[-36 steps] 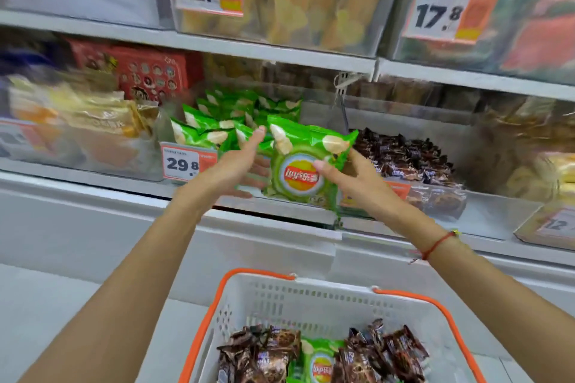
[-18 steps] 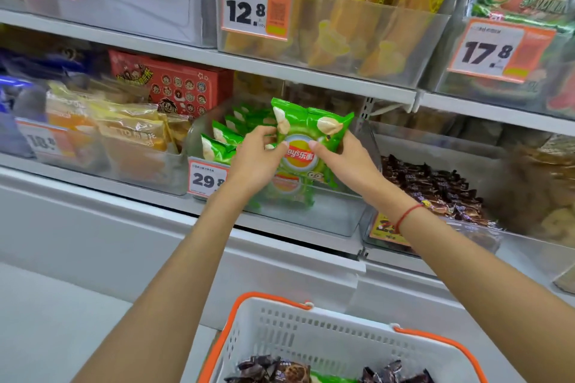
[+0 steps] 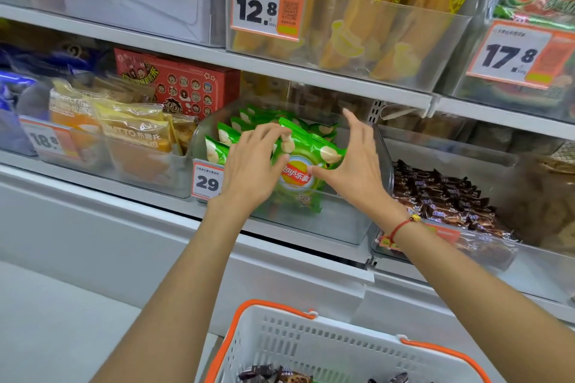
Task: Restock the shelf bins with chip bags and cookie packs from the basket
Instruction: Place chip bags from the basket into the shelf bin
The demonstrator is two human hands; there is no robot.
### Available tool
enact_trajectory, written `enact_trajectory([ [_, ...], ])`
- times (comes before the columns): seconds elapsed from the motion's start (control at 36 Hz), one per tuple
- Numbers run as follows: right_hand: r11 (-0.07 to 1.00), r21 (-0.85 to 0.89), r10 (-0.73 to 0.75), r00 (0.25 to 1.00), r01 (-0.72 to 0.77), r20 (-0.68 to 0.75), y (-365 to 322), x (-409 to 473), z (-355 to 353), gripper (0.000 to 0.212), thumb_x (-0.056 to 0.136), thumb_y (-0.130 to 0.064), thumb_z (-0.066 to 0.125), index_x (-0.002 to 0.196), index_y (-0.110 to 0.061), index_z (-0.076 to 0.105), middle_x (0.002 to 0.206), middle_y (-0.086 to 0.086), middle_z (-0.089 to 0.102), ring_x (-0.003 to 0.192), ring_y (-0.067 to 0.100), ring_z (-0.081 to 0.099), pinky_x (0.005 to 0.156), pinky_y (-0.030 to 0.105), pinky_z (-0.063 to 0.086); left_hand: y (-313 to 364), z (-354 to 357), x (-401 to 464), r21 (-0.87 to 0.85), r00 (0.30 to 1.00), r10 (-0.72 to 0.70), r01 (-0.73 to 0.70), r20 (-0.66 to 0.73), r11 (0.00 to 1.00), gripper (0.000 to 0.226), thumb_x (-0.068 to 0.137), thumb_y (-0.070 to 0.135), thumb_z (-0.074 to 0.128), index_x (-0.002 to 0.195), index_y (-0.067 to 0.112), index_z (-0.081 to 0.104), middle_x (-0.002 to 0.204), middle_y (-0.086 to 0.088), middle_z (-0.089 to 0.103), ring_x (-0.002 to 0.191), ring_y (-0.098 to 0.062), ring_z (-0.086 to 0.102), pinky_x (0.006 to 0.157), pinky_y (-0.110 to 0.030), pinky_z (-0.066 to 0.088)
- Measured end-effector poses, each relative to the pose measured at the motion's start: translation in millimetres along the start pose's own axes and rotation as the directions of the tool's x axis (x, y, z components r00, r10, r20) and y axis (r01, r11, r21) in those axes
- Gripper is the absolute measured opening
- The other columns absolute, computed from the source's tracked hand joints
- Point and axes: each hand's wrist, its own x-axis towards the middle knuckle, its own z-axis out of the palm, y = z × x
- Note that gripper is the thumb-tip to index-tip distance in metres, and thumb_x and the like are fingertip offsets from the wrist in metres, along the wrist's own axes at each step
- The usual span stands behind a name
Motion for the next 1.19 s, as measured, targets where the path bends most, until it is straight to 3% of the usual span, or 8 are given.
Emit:
enact_trajectory([
  [0.08, 0.952, -0.216, -0.203, 0.975, 0.218, 0.088, 0, 4, -6, 0.076, 0.073, -0.035, 0.077, 0.14, -0.028, 0.042, 0.135, 0.001, 0.044, 0.128, 0.021, 0.036, 0.103, 0.036, 0.024, 6, -2, 5, 0.008, 1.0, 0.0, 0.0, -0.012, 1.0, 0.03, 0.092, 0.029, 0.06, 0.121, 0.027, 0.057, 0.131, 0.008, 0.05, 0.121, -0.018, 0.043, 0.095, -0.036, 0.039],
  [0.19, 0.966, -0.163, -0.152, 0.948, 0.203, 0.281, 0, 2, -5, 0.055, 0.082, -0.031, 0.071, 0.133, -0.028, 0.052, 0.126, -0.001, 0.053, 0.119, 0.021, 0.044, 0.099, 0.036, 0.029, 10, -2, 8, 0.006, 1.0, 0.023, -0.023, -0.015, 1.0, 0.031, 0.092, 0.029, 0.06, 0.123, 0.025, 0.058, 0.142, 0.007, 0.043, 0.129, -0.017, 0.036, 0.1, -0.037, 0.036],
  [0.36, 0.958, -0.163, -0.182, 0.941, 0.235, 0.286, -3, -4, 6, 0.051, 0.083, -0.032, 0.071, 0.132, -0.029, 0.054, 0.125, -0.003, 0.053, 0.117, 0.018, 0.044, 0.092, 0.031, 0.028, 3, 3, 5, 0.105, 0.996, -0.018, 0.01, 0.082, 0.994, 0.028, 0.095, 0.026, 0.052, 0.122, 0.026, 0.059, 0.13, 0.007, 0.053, 0.118, -0.019, 0.044, 0.093, -0.035, 0.036],
  [0.56, 0.937, -0.207, -0.166, 0.88, 0.282, 0.445, -12, 13, 4, 0.049, 0.085, -0.022, 0.06, 0.133, -0.033, 0.056, 0.12, 0.005, 0.062, 0.114, 0.025, 0.054, 0.09, 0.033, 0.04, 5, -3, 3, 0.287, 0.988, -0.129, 0.098, 0.088, 0.953, 0.029, 0.097, 0.027, 0.048, 0.124, 0.031, 0.058, 0.131, 0.006, 0.056, 0.126, -0.02, 0.036, 0.097, -0.036, 0.024],
  [0.72, 0.962, -0.178, -0.092, 0.858, 0.208, 0.505, -4, 11, -4, 0.042, 0.091, -0.021, 0.054, 0.13, -0.038, 0.054, 0.126, -0.007, 0.063, 0.118, 0.02, 0.056, 0.096, 0.04, 0.047, 9, 8, 4, 0.22, 0.99, 0.016, -0.048, 0.144, 0.974, 0.035, 0.093, 0.007, 0.05, 0.121, 0.024, 0.062, 0.131, 0.003, 0.055, 0.128, -0.018, 0.038, 0.1, -0.032, 0.025],
  [0.83, 0.974, -0.14, -0.089, 0.866, 0.179, 0.492, -3, 10, -3, 0.036, 0.09, -0.021, 0.059, 0.122, -0.037, 0.059, 0.12, -0.01, 0.066, 0.109, 0.016, 0.062, 0.094, 0.039, 0.049, 7, 12, -1, 0.143, 0.992, -0.033, 0.016, 0.119, 0.99, 0.034, 0.092, 0.004, 0.048, 0.117, 0.02, 0.066, 0.125, -0.001, 0.06, 0.123, -0.02, 0.046, 0.096, -0.035, 0.038],
  [0.97, 0.977, -0.135, -0.072, 0.856, 0.163, 0.511, -6, 12, 3, 0.031, 0.087, -0.02, 0.061, 0.113, -0.035, 0.062, 0.116, -0.01, 0.068, 0.109, 0.019, 0.062, 0.094, 0.039, 0.048, 10, 10, -5, 0.189, 0.991, -0.089, 0.069, 0.098, 0.98, 0.036, 0.092, 0.006, 0.048, 0.116, 0.025, 0.066, 0.123, 0.0, 0.061, 0.117, -0.022, 0.051, 0.087, -0.035, 0.04],
  [1.19, 0.966, -0.159, -0.069, 0.796, 0.204, 0.602, -7, 14, 0, 0.043, 0.092, -0.016, 0.046, 0.127, -0.035, 0.06, 0.125, 0.001, 0.059, 0.115, 0.027, 0.052, 0.079, 0.03, 0.037, 22, 8, -8, 0.239, 0.971, -0.189, 0.15, 0.149, 0.959, 0.038, 0.093, 0.005, 0.048, 0.121, 0.026, 0.064, 0.127, -0.007, 0.057, 0.116, -0.029, 0.052, 0.086, -0.039, 0.042],
])
